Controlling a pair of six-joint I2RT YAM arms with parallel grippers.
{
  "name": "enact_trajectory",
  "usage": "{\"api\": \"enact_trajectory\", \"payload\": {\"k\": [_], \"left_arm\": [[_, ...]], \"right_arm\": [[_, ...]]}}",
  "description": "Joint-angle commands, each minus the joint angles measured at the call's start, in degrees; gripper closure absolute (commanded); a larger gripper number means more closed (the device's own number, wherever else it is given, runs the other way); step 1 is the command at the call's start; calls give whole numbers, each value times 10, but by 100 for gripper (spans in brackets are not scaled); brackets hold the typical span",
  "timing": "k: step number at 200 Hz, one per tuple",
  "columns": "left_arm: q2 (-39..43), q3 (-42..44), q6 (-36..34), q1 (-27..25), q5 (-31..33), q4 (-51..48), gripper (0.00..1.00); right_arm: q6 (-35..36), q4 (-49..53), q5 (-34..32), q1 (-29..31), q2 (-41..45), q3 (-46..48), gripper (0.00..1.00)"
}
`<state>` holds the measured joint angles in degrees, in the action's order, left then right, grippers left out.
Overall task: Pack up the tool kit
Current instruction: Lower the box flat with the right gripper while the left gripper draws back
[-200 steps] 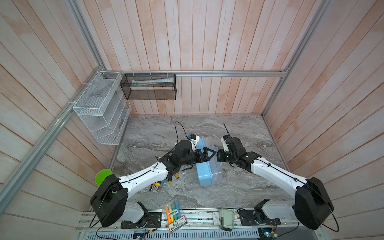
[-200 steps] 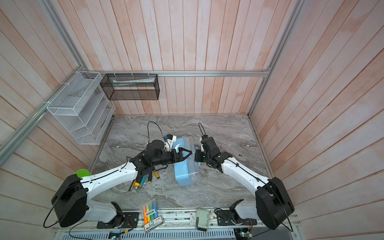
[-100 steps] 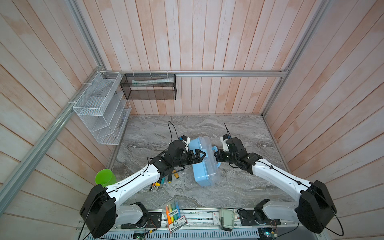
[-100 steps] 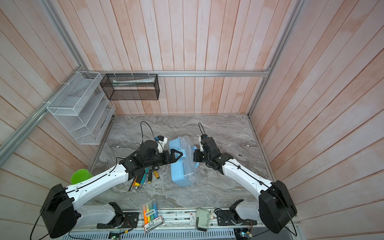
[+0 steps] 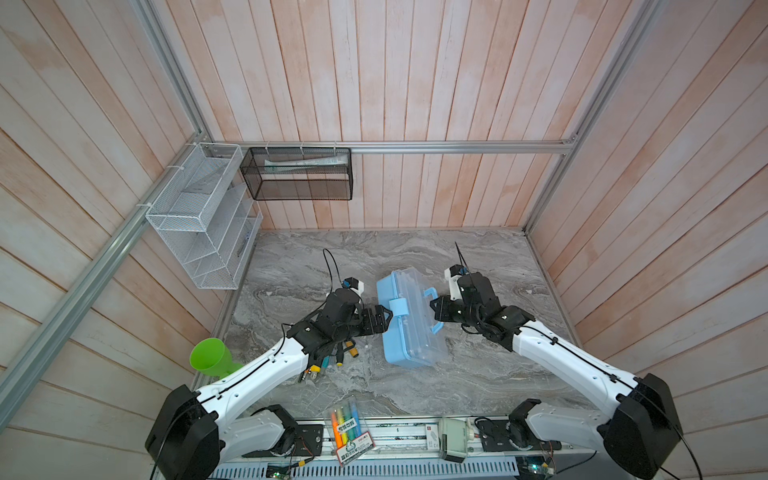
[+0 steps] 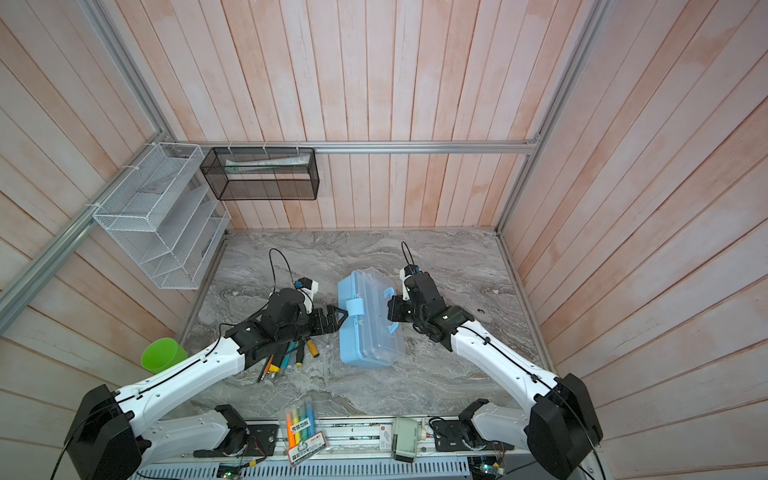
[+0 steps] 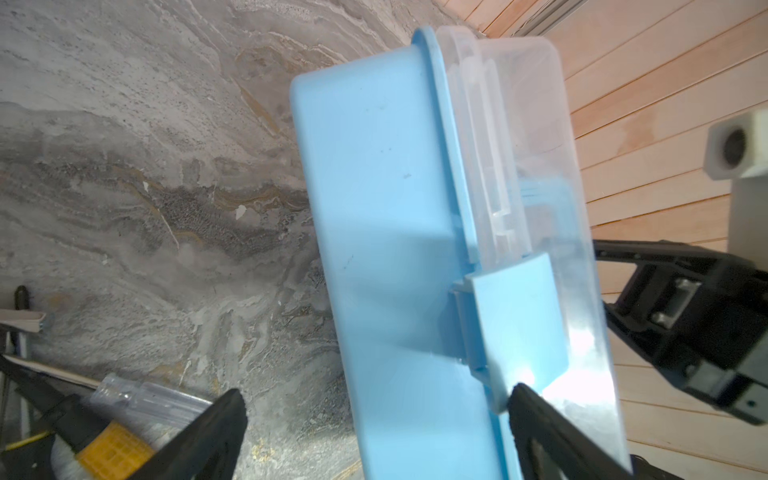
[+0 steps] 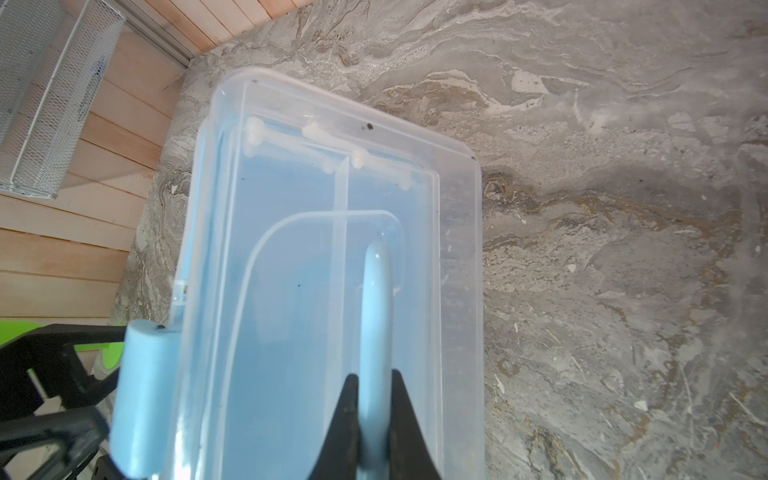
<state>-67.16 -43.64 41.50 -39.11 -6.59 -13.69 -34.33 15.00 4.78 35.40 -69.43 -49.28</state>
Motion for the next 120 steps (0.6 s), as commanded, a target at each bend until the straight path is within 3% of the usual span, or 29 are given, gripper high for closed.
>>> {"api": "enact_trajectory", "payload": {"k": [1, 120], "left_arm": [[16, 13, -13, 3, 20, 15, 0], [36, 79, -11, 15, 50, 44, 0]], "right_arm": [[-4, -7, -11, 11, 4, -37, 100], [-15, -1, 8, 19, -49, -70, 100]]}}
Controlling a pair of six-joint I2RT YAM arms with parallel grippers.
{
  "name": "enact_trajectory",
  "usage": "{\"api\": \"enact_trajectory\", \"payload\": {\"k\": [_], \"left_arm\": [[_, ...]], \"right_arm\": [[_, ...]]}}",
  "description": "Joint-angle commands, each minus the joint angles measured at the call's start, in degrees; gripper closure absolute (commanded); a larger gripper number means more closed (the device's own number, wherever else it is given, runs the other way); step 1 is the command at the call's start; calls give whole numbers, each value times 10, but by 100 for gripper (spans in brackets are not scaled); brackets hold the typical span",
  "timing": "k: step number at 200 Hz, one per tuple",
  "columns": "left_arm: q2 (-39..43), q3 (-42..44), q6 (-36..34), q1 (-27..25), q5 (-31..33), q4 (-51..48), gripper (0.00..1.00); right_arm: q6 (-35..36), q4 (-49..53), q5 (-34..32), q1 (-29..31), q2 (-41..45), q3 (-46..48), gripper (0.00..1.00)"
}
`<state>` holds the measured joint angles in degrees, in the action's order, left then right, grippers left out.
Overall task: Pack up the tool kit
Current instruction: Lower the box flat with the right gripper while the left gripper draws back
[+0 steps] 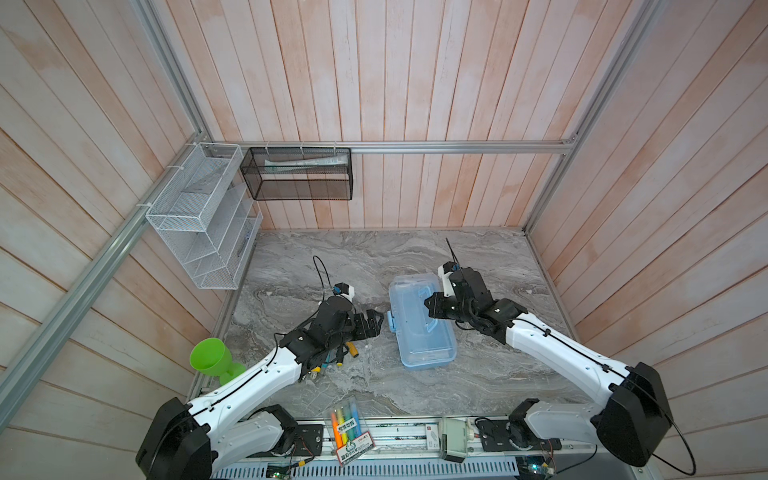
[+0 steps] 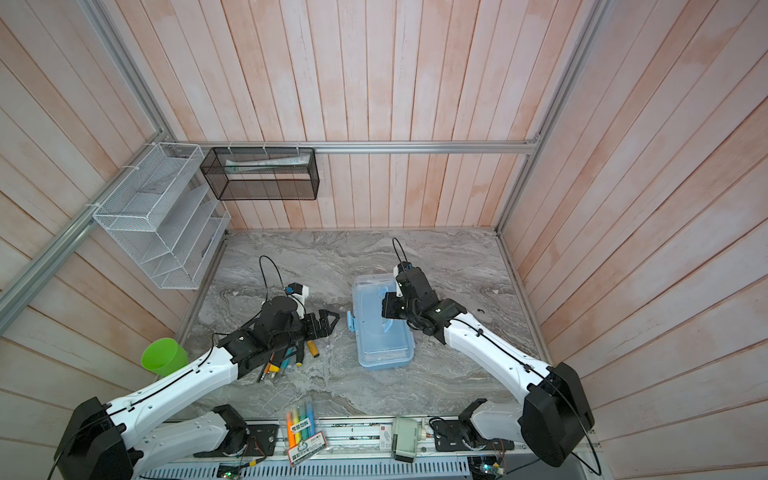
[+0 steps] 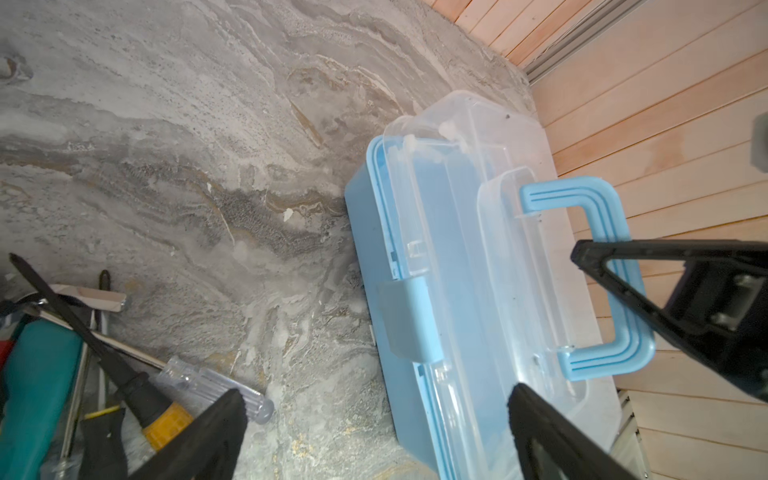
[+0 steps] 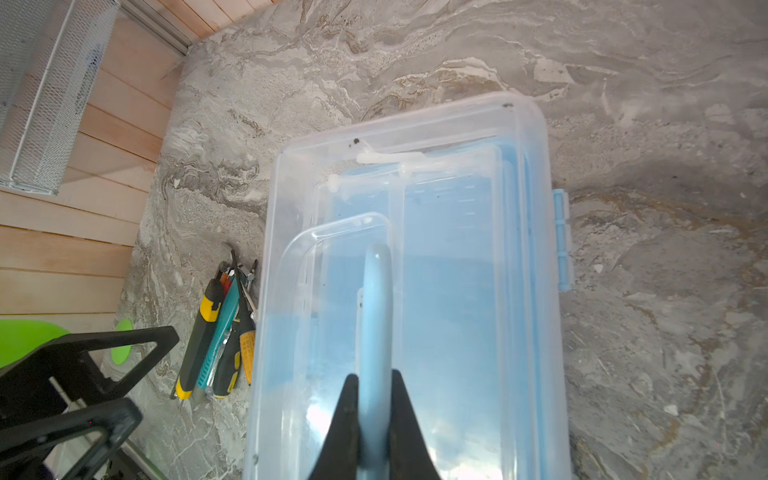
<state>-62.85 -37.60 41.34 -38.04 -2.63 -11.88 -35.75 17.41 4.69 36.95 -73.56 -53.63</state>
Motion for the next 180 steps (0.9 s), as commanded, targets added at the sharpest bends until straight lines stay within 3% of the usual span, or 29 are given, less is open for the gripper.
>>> {"api": "enact_trajectory", "payload": {"k": [1, 41, 73, 108, 140, 180], "left_arm": [[-7, 18, -10, 4, 11, 27, 0], [-45, 19, -16, 4, -4, 47, 0], [-65, 29, -18, 4, -1, 61, 1], [-93, 17, -34, 4, 11, 68, 0], [-124, 8, -41, 4, -2, 70, 0], [-145, 6, -43, 4, -11, 86, 0]], "right_arm": [[-1, -25, 8, 4, -8, -27, 100], [6, -17, -12, 6, -21, -16, 100], [-20, -51, 57, -12, -6, -11, 100], [-22, -56, 69, -30, 13, -12, 100], [-41, -95, 122, -48, 25, 18, 100], [-50, -110, 125, -48, 32, 35, 100]]}}
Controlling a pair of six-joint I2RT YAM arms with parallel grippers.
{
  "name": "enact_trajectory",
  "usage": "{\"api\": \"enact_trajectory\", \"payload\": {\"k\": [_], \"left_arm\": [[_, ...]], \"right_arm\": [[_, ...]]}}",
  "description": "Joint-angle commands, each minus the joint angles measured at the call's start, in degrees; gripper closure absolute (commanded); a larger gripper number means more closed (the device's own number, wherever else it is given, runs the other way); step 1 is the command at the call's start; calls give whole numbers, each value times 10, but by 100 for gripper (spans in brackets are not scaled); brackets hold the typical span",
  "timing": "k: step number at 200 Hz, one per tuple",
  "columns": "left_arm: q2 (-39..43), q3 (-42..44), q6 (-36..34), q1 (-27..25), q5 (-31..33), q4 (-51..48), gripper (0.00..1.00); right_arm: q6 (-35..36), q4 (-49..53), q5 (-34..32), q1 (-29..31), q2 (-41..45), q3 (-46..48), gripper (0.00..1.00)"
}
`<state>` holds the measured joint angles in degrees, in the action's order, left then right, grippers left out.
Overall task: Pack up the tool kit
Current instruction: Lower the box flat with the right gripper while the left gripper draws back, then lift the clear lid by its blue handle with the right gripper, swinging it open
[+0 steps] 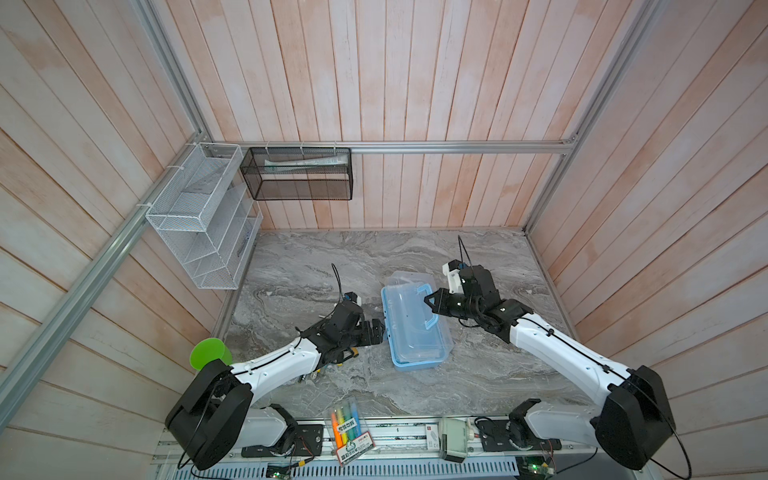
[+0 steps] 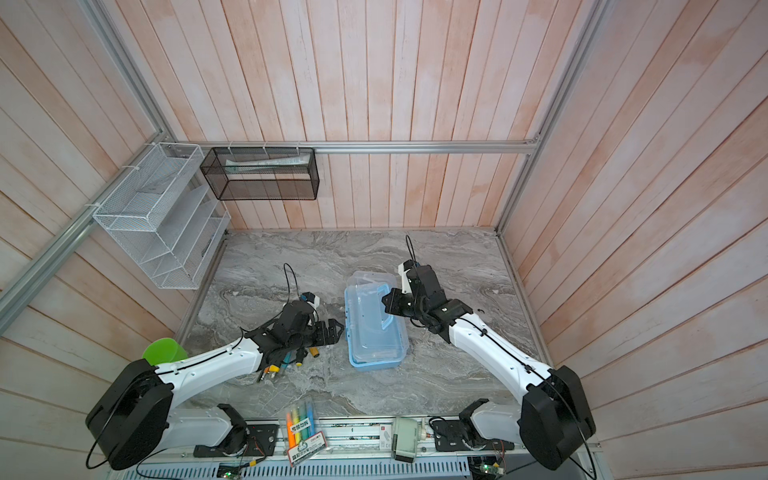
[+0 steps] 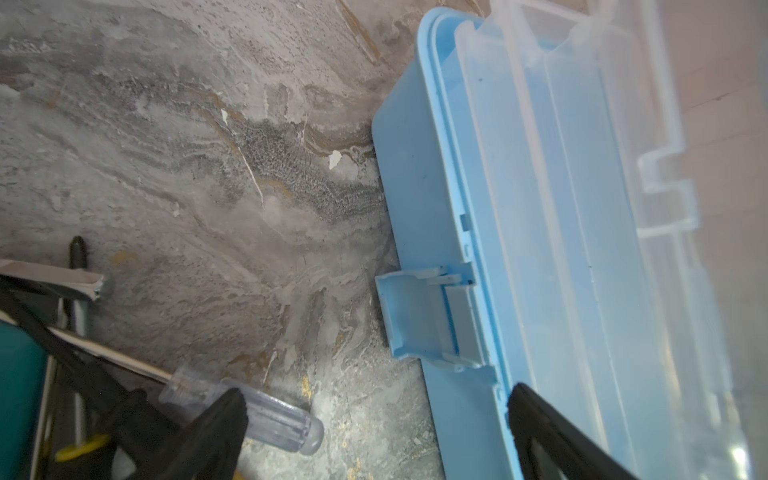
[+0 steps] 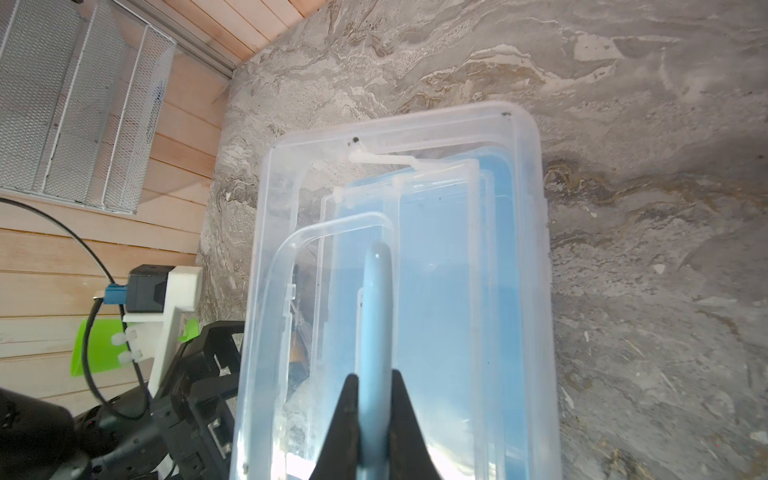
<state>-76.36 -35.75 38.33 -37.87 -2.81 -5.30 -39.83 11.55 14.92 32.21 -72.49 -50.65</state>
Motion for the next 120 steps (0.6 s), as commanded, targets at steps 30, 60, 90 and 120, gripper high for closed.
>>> {"api": "enact_trajectory", "payload": {"k": [30, 60, 90, 120], "left_arm": [[-17, -20, -17, 2, -9, 29, 0], [-28, -27, -20, 2, -7, 28, 0], [-40, -28, -20, 2, -8, 35, 0], [-52, -29, -21, 2, -6, 37, 1]], "right_arm": [[-8, -50, 19, -2, 23, 10, 100], [-7, -52, 16, -2, 27, 14, 100], [-7, -52, 15, -2, 29, 16, 100], [-7, -51, 13, -2, 30, 19, 100]]}}
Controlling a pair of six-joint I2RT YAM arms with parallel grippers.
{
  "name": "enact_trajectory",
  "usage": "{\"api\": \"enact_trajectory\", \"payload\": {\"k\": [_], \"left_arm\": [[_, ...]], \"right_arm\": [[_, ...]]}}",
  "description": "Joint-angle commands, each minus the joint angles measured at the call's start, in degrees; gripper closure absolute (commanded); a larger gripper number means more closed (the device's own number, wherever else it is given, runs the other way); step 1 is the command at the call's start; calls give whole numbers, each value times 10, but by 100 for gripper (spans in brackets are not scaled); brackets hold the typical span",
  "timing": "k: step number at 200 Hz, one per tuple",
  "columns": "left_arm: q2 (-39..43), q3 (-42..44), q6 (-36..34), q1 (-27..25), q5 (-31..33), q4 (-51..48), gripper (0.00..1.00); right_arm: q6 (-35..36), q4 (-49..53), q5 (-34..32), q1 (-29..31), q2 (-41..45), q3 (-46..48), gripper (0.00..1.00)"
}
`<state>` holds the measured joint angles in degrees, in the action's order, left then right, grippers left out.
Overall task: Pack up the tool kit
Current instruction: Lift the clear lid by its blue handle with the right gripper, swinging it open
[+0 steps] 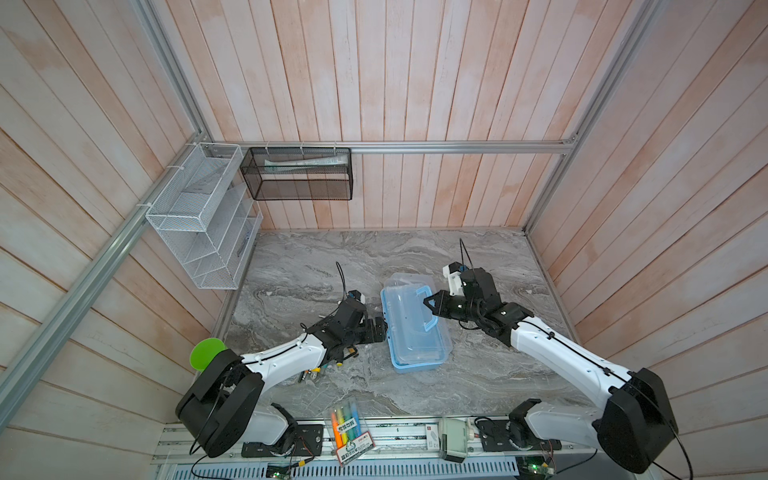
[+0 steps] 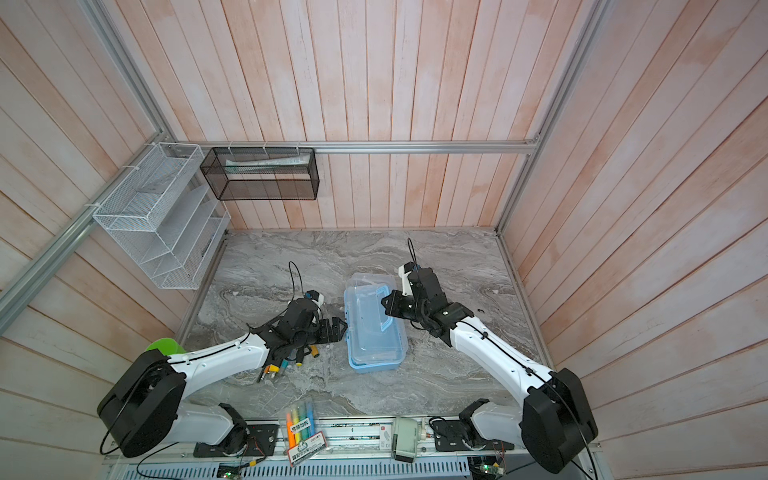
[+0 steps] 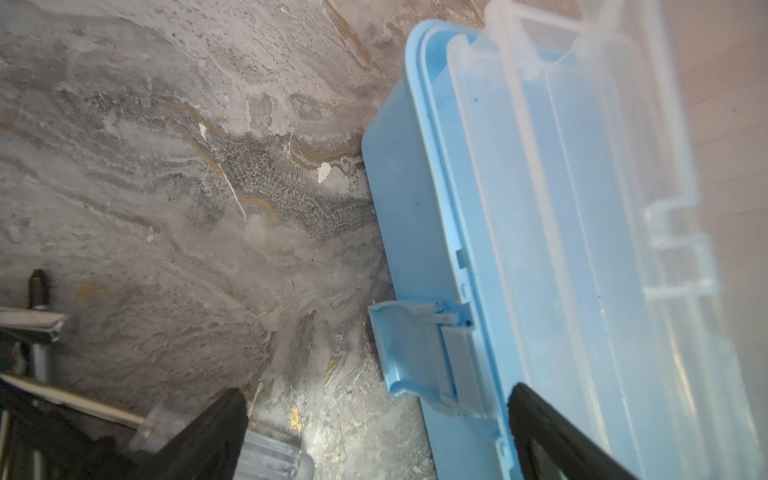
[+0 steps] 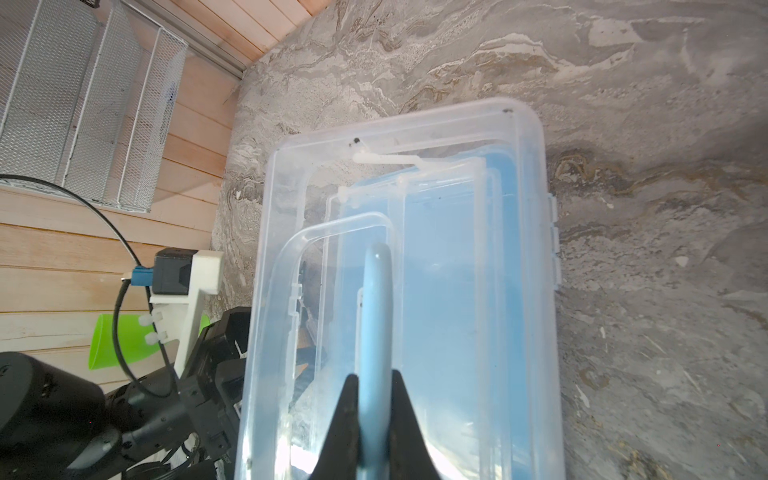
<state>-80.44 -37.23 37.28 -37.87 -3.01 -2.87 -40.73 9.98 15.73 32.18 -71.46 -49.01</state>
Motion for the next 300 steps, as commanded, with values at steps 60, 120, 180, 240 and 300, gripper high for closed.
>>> {"api": "enact_trajectory", "payload": {"k": [60, 120, 180, 240, 300], "left_arm": [[-9, -12, -7, 1, -14, 25, 1], [-24, -10, -1, 0, -16, 25, 1], [-57, -25, -5, 1, -3, -2, 1], [-68, -31, -8, 1, 11, -26, 1], [-68, -40, -9, 1, 14, -39, 1]], "right_arm": [[2, -40, 4, -3, 20, 5, 100], [1, -44, 8, -2, 17, 8, 100], [5, -42, 6, -3, 20, 4, 100], [77, 50, -34, -47, 38, -18, 100], [128, 106, -42, -122, 82, 7, 100]]}}
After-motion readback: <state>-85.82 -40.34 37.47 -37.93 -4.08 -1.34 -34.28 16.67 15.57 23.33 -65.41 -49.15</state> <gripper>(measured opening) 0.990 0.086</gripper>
